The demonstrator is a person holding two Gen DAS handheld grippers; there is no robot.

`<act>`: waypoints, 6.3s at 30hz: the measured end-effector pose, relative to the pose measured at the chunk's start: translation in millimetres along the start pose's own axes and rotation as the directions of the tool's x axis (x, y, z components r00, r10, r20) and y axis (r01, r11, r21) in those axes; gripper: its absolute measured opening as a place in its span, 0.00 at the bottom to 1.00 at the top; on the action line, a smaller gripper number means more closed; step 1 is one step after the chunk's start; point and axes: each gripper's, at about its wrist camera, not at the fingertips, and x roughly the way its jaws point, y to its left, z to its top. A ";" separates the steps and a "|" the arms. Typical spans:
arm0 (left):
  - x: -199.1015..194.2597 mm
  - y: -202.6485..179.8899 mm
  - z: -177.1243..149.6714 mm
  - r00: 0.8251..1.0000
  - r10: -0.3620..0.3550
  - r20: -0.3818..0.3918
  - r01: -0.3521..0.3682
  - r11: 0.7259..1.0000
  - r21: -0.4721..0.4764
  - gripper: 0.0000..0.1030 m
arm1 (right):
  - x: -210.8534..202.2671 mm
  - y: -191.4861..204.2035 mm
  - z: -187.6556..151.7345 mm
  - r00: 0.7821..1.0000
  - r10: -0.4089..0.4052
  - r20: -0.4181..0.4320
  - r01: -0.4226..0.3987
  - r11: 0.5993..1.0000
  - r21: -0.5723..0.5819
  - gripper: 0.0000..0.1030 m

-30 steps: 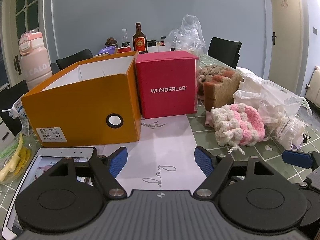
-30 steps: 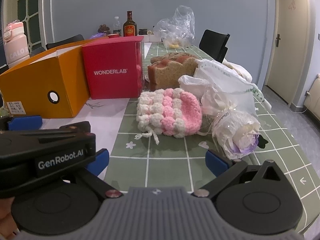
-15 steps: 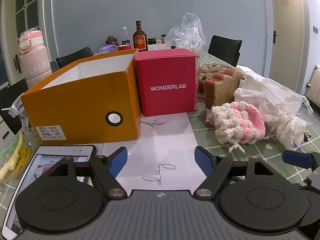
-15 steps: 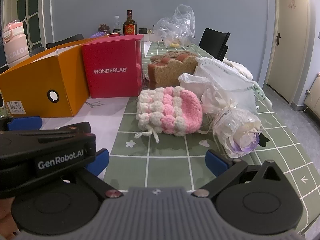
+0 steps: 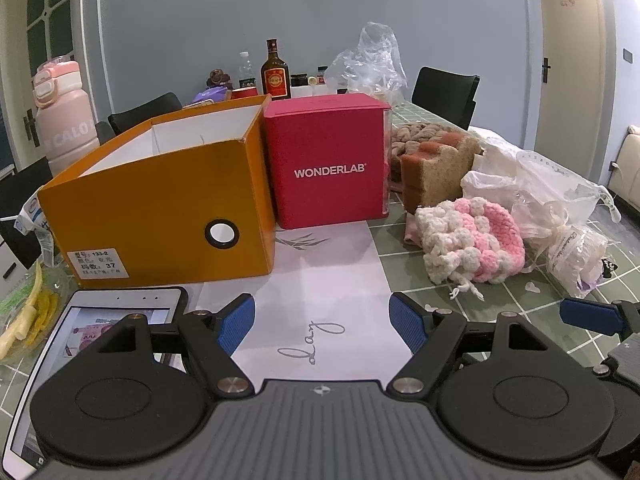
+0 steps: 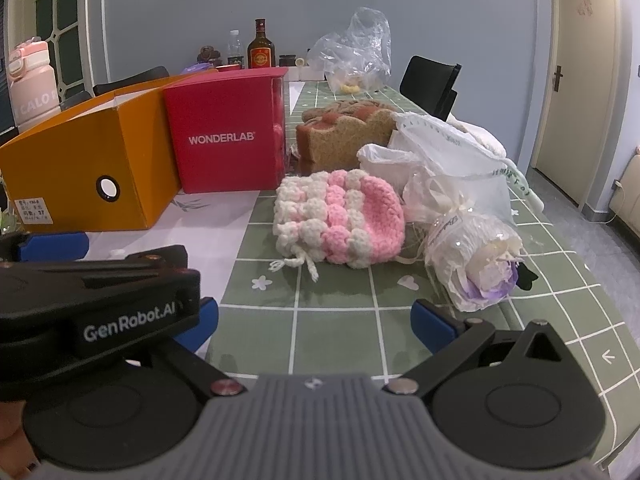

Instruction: Organize soft objects

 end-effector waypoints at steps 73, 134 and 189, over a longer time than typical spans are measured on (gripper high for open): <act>0.8 -33.2 9.9 0.972 -0.194 0.134 0.178 0.976 0.126 0.88 | -47.1 -118.0 -5.4 0.991 -0.067 0.114 0.060 0.996 0.059 0.52; 32.3 -91.0 21.2 0.960 -0.231 0.160 0.189 0.952 0.239 0.06 | -26.8 -129.6 -26.4 0.987 -0.076 0.141 0.076 0.997 0.008 0.53; 39.4 -69.6 -4.7 0.986 -0.088 0.141 0.051 0.968 0.247 0.18 | -24.6 -117.2 -23.8 0.988 -0.072 0.135 0.075 0.997 -0.011 0.52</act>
